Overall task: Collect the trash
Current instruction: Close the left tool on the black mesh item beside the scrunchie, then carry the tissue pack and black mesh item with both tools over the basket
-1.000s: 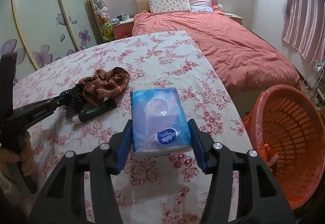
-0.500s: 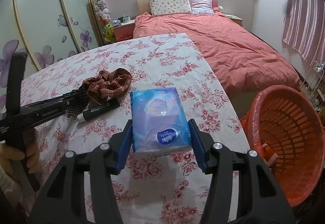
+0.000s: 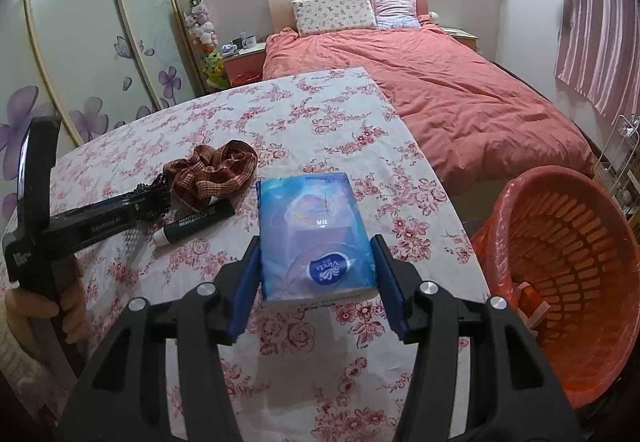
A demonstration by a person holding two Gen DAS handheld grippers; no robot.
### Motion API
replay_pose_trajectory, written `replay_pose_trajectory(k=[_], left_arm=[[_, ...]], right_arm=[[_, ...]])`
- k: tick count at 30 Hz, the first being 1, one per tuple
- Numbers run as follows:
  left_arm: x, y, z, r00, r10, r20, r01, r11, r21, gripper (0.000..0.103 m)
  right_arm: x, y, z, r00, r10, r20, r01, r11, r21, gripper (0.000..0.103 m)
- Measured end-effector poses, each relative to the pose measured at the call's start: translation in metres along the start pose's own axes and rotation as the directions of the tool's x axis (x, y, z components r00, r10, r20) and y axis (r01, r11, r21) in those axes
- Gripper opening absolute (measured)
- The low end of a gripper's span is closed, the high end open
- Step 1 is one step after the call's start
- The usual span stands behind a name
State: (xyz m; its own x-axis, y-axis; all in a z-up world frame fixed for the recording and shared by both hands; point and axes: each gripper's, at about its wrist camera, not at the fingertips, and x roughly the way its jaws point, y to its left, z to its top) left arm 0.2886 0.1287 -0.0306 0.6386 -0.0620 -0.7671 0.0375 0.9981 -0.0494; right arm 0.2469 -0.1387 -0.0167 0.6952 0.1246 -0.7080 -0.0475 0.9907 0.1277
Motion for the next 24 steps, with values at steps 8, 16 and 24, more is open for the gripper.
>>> replay_pose_trajectory(k=[8, 16, 24], left_arm=[[0.002, -0.006, 0.002, 1.000, 0.017, 0.002, -0.017, 1.000, 0.026, 0.037], [-0.013, 0.003, -0.004, 0.996, -0.066, 0.052, 0.065, 0.998, 0.017, 0.012], [-0.053, 0.006, 0.006, 0.987, -0.080, 0.139, 0.079, 0.997, 0.016, 0.012]], right_arm=[[0.001, 0.004, -0.005, 1.000, 0.012, -0.010, -0.012, 1.000, 0.001, 0.053], [-0.008, 0.002, -0.005, 1.000, 0.017, 0.005, -0.018, 1.000, 0.002, 0.053], [-0.032, -0.003, 0.003, 0.997, 0.029, 0.068, -0.031, 0.999, 0.023, 0.053]])
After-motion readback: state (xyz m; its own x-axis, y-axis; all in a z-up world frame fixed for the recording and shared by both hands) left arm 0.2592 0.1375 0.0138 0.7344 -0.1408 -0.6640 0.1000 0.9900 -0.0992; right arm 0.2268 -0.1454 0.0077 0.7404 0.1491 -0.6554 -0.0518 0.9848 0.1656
